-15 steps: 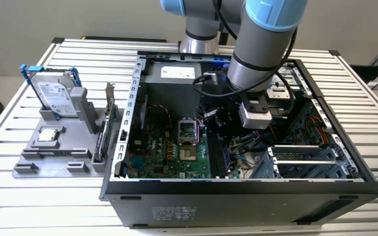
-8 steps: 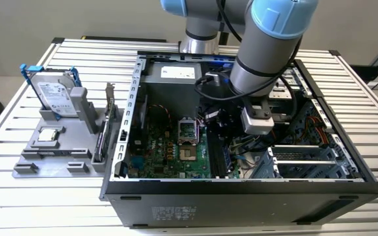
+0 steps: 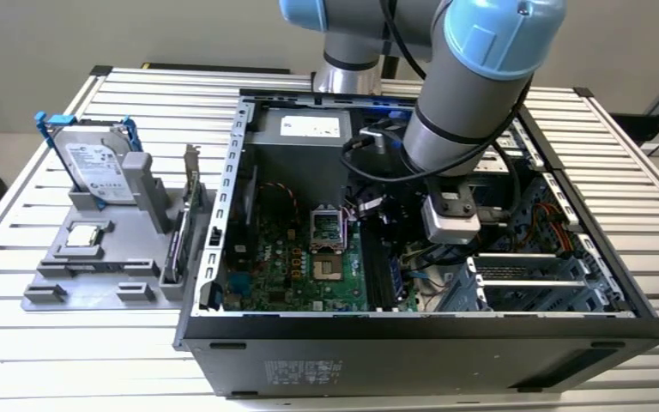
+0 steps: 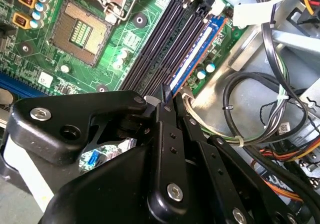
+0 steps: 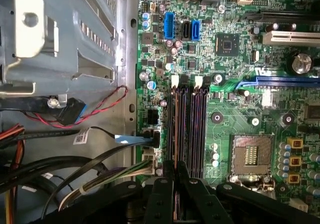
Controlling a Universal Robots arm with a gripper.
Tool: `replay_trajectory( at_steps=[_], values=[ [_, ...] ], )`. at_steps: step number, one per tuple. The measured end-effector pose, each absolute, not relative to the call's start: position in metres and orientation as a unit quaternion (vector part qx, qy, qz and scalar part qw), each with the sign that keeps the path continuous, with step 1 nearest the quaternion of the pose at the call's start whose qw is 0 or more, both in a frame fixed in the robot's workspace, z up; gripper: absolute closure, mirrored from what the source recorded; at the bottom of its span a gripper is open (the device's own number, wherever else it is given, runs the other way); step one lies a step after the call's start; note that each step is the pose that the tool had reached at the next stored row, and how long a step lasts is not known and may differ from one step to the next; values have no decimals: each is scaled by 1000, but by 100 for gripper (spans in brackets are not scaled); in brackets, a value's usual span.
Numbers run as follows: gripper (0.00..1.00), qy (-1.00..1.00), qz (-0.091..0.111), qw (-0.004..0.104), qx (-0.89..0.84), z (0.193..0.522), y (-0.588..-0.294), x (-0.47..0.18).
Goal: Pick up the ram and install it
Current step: 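Insert the ram into the slot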
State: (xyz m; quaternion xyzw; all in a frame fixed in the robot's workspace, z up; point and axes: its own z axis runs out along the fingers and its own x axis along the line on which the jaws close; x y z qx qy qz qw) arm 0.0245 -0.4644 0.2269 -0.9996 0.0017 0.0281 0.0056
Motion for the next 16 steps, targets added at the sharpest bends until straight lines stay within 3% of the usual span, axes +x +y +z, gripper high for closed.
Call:
replay_trajectory(
  at_steps=[16],
  values=[
    [100, 14, 28, 6, -999, 223, -467, 25]
  ],
)
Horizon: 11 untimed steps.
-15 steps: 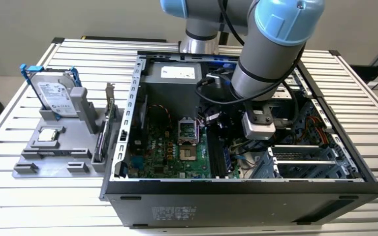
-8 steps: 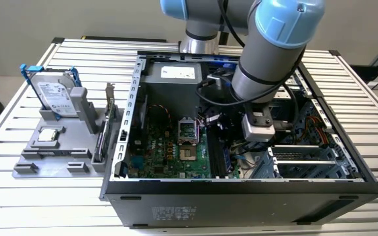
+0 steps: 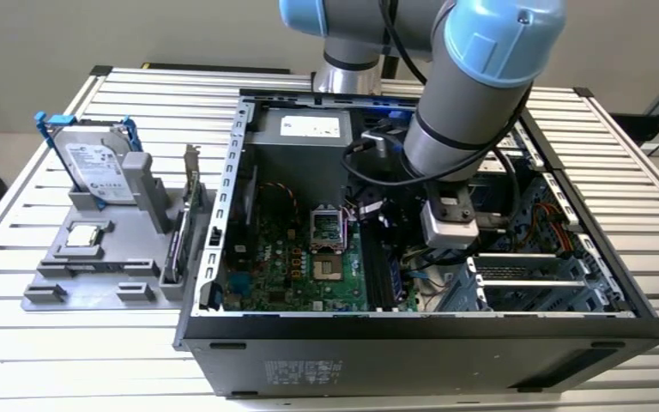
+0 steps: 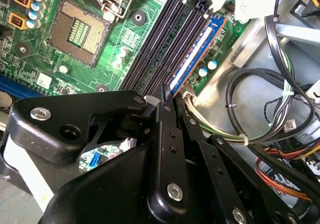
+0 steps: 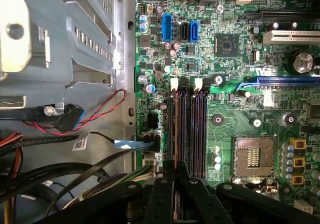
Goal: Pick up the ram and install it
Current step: 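Insert the ram into the slot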
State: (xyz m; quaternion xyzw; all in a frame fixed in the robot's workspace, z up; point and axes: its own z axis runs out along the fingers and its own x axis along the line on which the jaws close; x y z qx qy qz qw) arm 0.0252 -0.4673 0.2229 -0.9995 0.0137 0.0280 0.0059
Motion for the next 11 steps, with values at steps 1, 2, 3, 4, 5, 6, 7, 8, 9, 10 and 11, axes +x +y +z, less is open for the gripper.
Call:
replay_trajectory(
  at_steps=[1, 2, 3, 4, 5, 6, 7, 8, 9, 10, 11],
  values=[
    [100, 14, 28, 6, -999, 222, -467, 25],
    [100, 14, 28, 6, -999, 222, -467, 25],
    [100, 14, 28, 6, -999, 222, -467, 25],
    [100, 14, 28, 6, -999, 221, -467, 25],
    [100, 14, 28, 6, -999, 221, -467, 25],
    [100, 14, 28, 6, -999, 220, -467, 25],
    [100, 14, 28, 6, -999, 220, -467, 25],
    [100, 14, 28, 6, -999, 220, -467, 25],
    [100, 14, 28, 6, -999, 220, -467, 25],
    [100, 14, 28, 6, -999, 219, -467, 25],
    [100, 14, 28, 6, -999, 219, -467, 25]
  ],
)
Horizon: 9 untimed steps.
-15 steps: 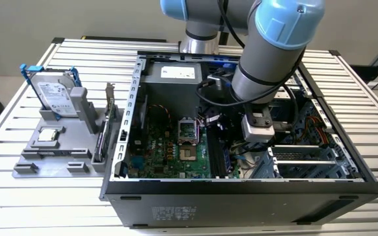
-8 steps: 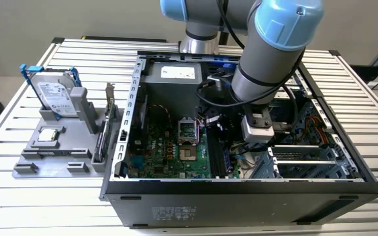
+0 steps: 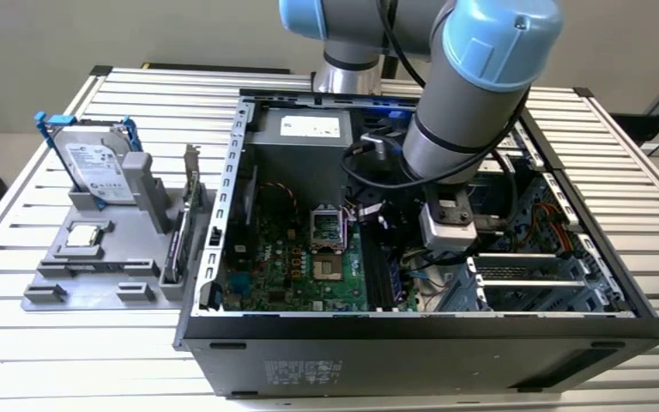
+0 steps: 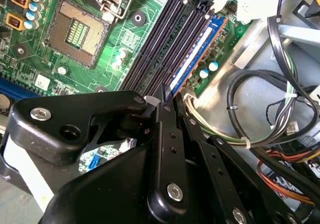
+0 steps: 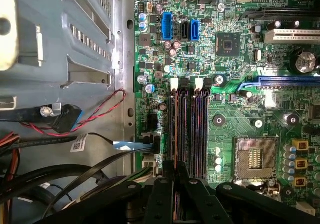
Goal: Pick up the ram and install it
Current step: 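Insert the ram into the slot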
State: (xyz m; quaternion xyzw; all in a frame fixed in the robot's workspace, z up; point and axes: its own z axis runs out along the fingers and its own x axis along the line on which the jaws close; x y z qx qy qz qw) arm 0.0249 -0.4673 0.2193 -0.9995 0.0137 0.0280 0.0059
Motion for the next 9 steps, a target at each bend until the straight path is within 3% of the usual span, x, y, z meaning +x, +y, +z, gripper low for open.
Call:
replay_trajectory(
  at_steps=[9],
  values=[
    [100, 14, 28, 6, -999, 218, -467, 24]
  ],
)
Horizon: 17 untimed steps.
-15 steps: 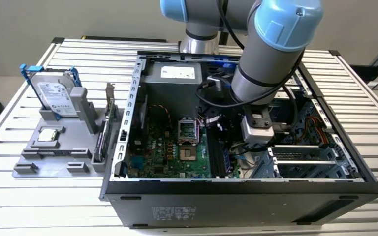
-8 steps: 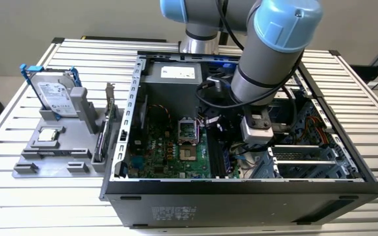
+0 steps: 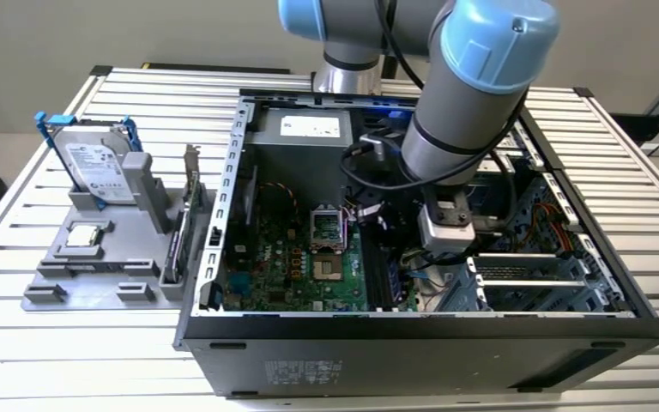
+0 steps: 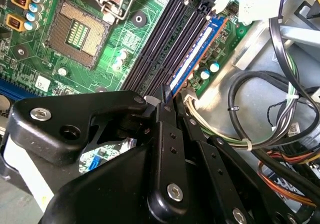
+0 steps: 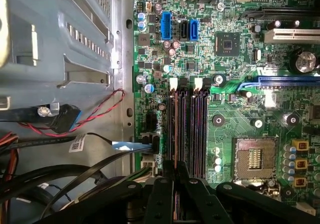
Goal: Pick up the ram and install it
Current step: 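Insert the ram into the slot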
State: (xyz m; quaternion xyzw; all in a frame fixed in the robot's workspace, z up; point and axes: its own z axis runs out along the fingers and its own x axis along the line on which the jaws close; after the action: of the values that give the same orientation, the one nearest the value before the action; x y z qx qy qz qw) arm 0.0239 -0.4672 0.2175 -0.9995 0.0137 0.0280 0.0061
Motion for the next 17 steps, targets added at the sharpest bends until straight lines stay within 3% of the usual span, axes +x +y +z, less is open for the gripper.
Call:
replay_trajectory(
  at_steps=[17],
  values=[
    [100, 14, 29, 6, -999, 215, -467, 24]
  ],
)
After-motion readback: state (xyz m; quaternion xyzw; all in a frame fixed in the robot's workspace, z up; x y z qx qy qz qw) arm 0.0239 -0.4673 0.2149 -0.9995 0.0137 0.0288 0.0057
